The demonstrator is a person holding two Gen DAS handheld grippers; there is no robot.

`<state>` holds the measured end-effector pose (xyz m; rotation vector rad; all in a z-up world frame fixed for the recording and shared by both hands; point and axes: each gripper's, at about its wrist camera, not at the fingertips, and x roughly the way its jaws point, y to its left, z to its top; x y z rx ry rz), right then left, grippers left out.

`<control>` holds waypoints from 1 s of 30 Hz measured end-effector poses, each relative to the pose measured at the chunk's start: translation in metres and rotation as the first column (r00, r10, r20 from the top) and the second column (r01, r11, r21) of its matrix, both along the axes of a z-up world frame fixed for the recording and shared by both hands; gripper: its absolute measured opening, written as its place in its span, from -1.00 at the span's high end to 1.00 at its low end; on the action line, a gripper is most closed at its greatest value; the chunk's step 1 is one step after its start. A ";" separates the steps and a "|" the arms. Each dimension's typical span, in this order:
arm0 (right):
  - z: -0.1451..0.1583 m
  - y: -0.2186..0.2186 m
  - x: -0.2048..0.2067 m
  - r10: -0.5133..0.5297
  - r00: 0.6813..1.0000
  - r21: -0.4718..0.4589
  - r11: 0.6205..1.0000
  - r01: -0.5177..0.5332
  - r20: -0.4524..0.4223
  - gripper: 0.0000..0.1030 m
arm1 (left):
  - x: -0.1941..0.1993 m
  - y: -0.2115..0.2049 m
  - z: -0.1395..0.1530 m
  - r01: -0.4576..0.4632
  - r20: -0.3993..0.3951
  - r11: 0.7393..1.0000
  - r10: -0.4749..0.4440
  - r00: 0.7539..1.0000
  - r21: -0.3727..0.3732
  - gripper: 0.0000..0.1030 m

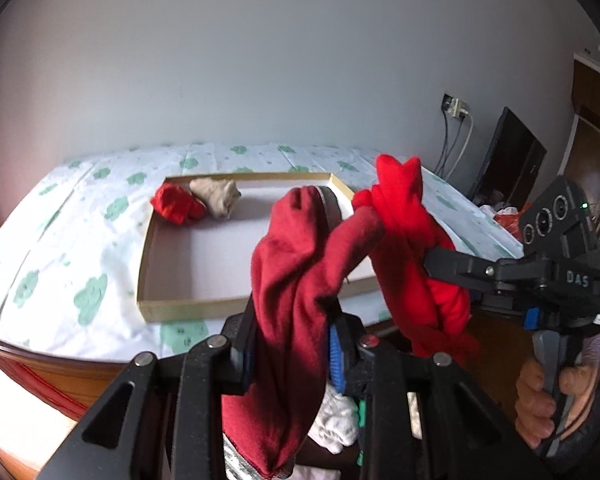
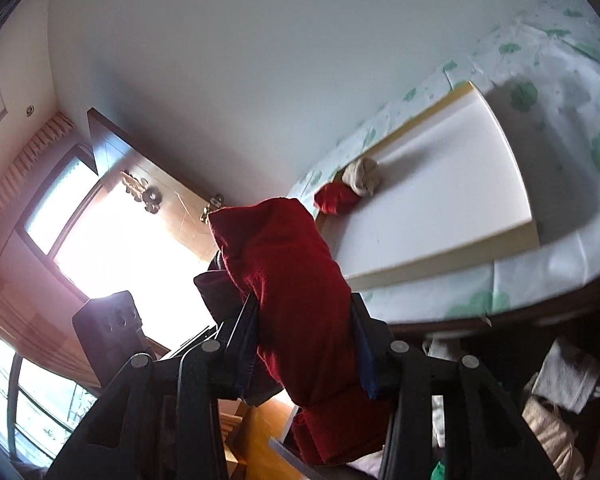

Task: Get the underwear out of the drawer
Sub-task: 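Lift both held red garments out of the drawer and carry them over the box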

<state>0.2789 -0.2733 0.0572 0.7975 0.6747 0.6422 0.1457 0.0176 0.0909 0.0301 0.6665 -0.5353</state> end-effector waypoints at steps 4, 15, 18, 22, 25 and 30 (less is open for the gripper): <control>0.010 -0.004 0.009 -0.033 0.999 0.012 0.999 0.032 0.010 0.13 | 0.012 -0.012 0.009 -0.004 0.022 1.000 0.003 1.000 0.012 0.48; 0.028 -0.014 0.047 -0.135 0.991 0.031 0.990 0.135 0.015 0.13 | 0.047 -0.024 0.032 -0.017 0.043 0.999 0.018 0.999 -0.039 0.48; 0.031 -0.018 0.058 -0.158 0.987 0.039 0.987 0.158 0.004 0.13 | 0.057 -0.025 0.036 -0.030 0.055 0.998 0.033 0.998 -0.051 0.48; 0.032 -0.021 0.073 -0.189 0.982 0.047 0.981 0.189 -0.005 0.13 | 0.072 -0.026 0.037 -0.036 0.048 0.997 0.039 0.998 -0.070 0.48; 0.031 -0.024 0.083 -0.205 0.979 0.050 0.978 0.205 -0.011 0.13 | 0.080 -0.030 0.036 -0.043 0.054 0.997 0.047 0.997 -0.059 0.48; 0.028 -0.028 0.098 -0.226 0.974 0.051 0.972 0.227 -0.025 0.13 | 0.100 -0.032 0.032 -0.066 0.033 0.996 0.068 0.997 -0.068 0.48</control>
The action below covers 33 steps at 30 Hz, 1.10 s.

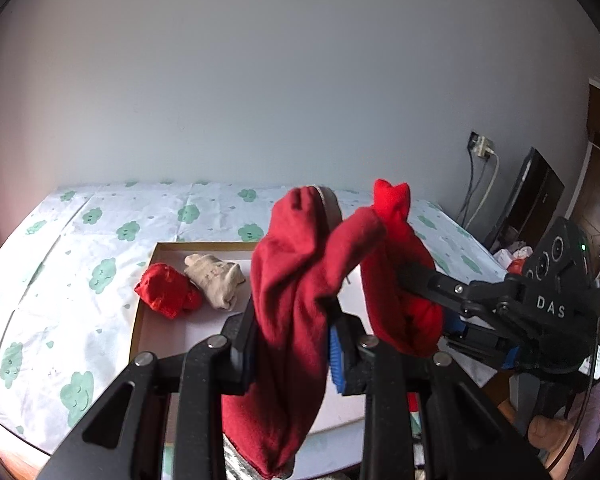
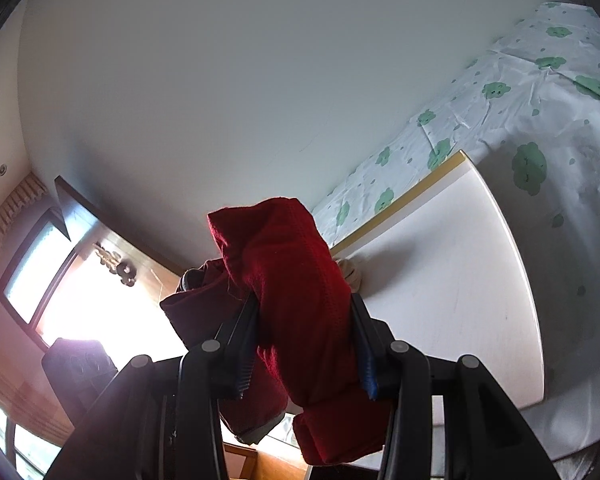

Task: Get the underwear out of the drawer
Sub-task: 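Lift both held red garments out of the drawer and carry them over the box, then lower both red garments into the box and open both tools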

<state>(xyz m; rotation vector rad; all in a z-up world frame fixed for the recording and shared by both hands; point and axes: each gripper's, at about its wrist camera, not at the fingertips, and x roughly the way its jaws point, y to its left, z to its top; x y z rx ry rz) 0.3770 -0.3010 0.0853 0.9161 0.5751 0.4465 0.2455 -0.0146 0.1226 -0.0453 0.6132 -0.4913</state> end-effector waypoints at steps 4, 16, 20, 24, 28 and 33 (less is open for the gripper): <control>-0.005 -0.001 0.016 -0.024 0.999 0.008 1.000 0.024 -0.025 0.13 | 0.019 -0.006 -0.006 -0.015 -0.022 1.000 0.015 1.000 -0.002 0.48; -0.026 -0.001 0.074 -0.092 0.985 -0.021 0.996 0.090 -0.147 0.13 | 0.074 -0.031 -0.030 -0.054 -0.129 0.998 0.057 0.990 0.022 0.48; -0.037 -0.002 0.089 -0.096 0.976 -0.020 0.995 0.094 -0.198 0.13 | 0.092 -0.034 -0.038 -0.071 -0.172 0.997 0.075 0.982 0.029 0.48; -0.043 -0.002 0.101 -0.103 0.965 -0.042 0.995 0.095 -0.242 0.13 | 0.105 -0.036 -0.043 -0.087 -0.199 0.995 0.094 0.976 0.041 0.48; -0.047 0.000 0.112 -0.110 0.955 -0.075 0.993 0.093 -0.276 0.13 | 0.114 -0.036 -0.049 -0.099 -0.218 0.994 0.109 0.970 0.056 0.48; -0.054 0.005 0.123 -0.112 0.946 -0.110 0.991 0.082 -0.303 0.13 | 0.122 -0.039 -0.057 -0.098 -0.234 0.992 0.115 0.965 0.080 0.48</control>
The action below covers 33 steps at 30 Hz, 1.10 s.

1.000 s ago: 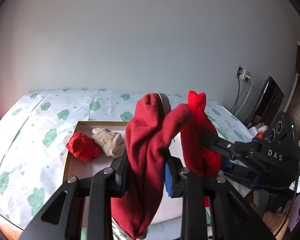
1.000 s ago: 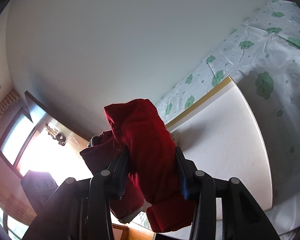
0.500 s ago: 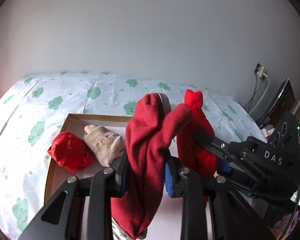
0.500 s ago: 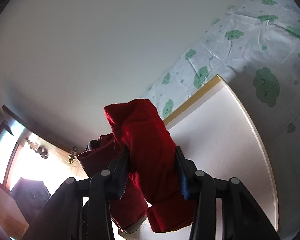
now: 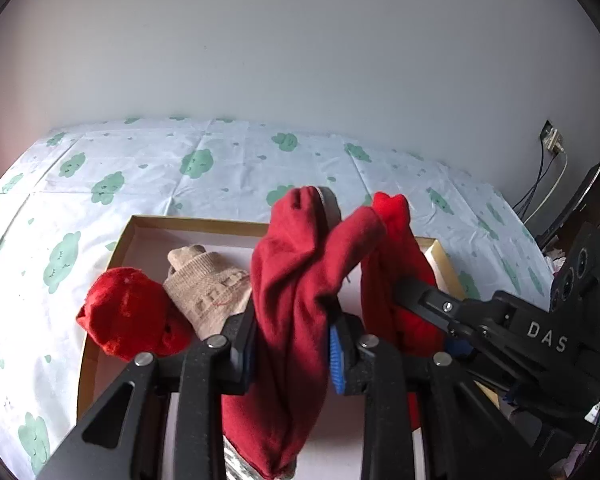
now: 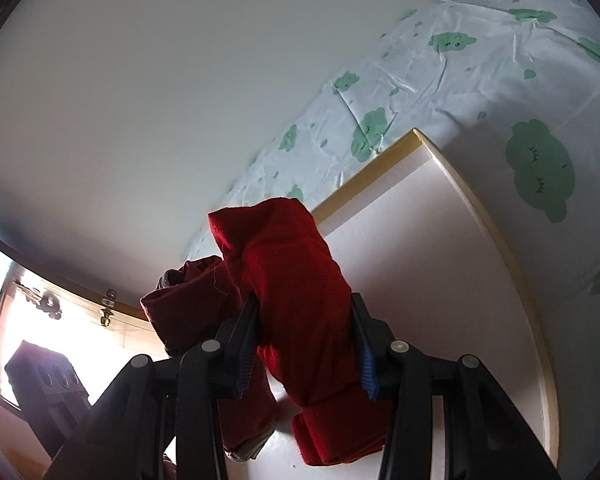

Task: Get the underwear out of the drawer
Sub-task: 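Lower both red garments into the box and open both tools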

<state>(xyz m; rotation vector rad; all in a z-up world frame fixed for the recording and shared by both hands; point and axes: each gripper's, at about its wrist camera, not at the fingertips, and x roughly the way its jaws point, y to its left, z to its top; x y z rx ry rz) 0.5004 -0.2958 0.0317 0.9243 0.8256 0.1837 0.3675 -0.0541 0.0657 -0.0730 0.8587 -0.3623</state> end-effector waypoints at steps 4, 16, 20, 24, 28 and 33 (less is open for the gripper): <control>-0.001 0.005 0.004 0.001 1.000 -0.026 1.000 -0.001 0.000 0.13 | 0.003 -0.003 -0.003 0.005 -0.005 1.000 -0.005 1.000 0.016 0.48; -0.012 0.010 0.015 -0.002 1.000 -0.053 0.999 0.001 -0.028 0.08 | 0.007 -0.019 -0.015 0.028 -0.021 0.997 -0.027 0.999 0.071 0.45; -0.017 0.008 0.018 0.002 0.999 -0.027 1.000 -0.003 -0.044 -0.05 | 0.004 -0.025 -0.014 0.036 -0.003 0.993 -0.036 0.999 0.113 0.03; -0.017 0.004 0.015 -0.003 0.999 0.023 1.000 0.004 -0.041 -0.11 | -0.006 -0.028 -0.005 0.018 0.050 0.987 -0.026 0.998 0.160 -0.50; -0.008 0.001 0.002 -0.028 0.999 0.042 0.999 0.027 0.019 -0.18 | -0.017 -0.026 0.007 -0.006 0.097 0.983 -0.013 0.995 0.185 -0.92; 0.002 -0.005 -0.015 -0.072 0.995 0.049 0.996 0.069 0.066 -0.35 | -0.027 -0.020 0.014 -0.037 0.121 0.980 0.014 0.993 0.196 -0.96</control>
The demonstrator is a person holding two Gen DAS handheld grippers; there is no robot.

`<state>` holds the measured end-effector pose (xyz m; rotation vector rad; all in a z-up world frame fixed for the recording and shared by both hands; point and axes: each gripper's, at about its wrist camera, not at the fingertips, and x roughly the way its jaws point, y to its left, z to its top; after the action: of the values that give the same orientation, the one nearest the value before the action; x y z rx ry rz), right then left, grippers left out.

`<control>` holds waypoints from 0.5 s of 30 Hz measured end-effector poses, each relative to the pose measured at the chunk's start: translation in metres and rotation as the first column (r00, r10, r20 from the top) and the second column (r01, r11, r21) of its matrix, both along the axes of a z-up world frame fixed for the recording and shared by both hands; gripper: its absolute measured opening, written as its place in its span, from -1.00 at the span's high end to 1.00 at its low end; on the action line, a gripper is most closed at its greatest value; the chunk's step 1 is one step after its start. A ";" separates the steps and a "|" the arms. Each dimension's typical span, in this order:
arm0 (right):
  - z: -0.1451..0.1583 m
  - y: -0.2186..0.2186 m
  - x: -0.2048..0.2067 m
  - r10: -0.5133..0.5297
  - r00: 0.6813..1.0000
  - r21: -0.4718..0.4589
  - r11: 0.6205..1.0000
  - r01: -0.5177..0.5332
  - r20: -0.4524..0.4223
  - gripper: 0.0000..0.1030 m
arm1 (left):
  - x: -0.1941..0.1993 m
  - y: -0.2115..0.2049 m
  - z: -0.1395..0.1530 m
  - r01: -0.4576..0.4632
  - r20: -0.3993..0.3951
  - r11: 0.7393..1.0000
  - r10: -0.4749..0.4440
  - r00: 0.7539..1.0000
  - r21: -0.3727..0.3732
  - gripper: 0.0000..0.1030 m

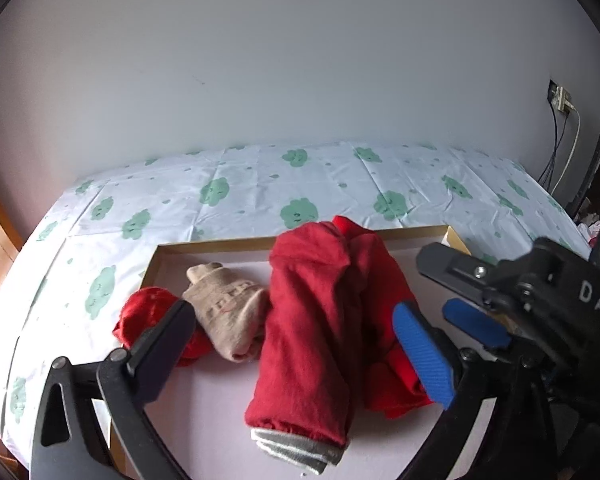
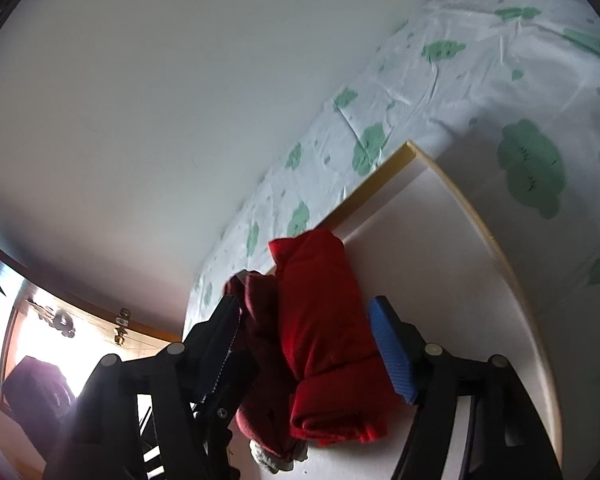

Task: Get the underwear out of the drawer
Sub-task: 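Lower both red garments into the box and open both tools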

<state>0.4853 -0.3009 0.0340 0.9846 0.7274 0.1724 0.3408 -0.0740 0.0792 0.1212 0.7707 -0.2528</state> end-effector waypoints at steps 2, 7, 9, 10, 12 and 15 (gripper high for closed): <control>0.004 0.001 -0.005 -0.001 1.000 -0.017 1.000 0.001 0.004 -0.37 | -0.003 0.003 0.001 -0.014 0.001 1.000 0.014 1.000 0.002 -0.96; 0.005 0.004 -0.013 0.005 1.000 -0.052 0.999 -0.005 -0.003 -0.37 | -0.013 0.006 -0.002 -0.016 0.006 1.000 0.016 1.000 0.013 -0.96; 0.006 0.005 -0.022 0.001 1.000 -0.093 0.996 -0.001 0.002 -0.37 | -0.016 0.008 -0.005 -0.021 0.012 0.999 0.021 1.000 0.030 -0.96; 0.005 0.004 -0.023 -0.002 1.000 -0.108 0.994 0.002 0.001 -0.37 | -0.018 0.008 -0.007 -0.022 0.010 0.999 0.022 1.000 0.037 -0.96; 0.003 0.003 -0.026 0.001 1.000 -0.123 0.992 0.000 0.003 -0.37 | -0.020 0.009 -0.011 -0.022 -0.001 0.999 0.022 1.000 0.041 -0.96; 0.003 0.006 -0.030 0.012 1.000 -0.145 0.989 -0.011 0.011 -0.37 | -0.024 0.010 -0.014 -0.024 -0.010 0.999 0.024 1.000 0.048 -0.96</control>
<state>0.4555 -0.2950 0.0368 0.8400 0.7252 0.1332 0.3172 -0.0640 0.0656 0.1560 0.7886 -0.2122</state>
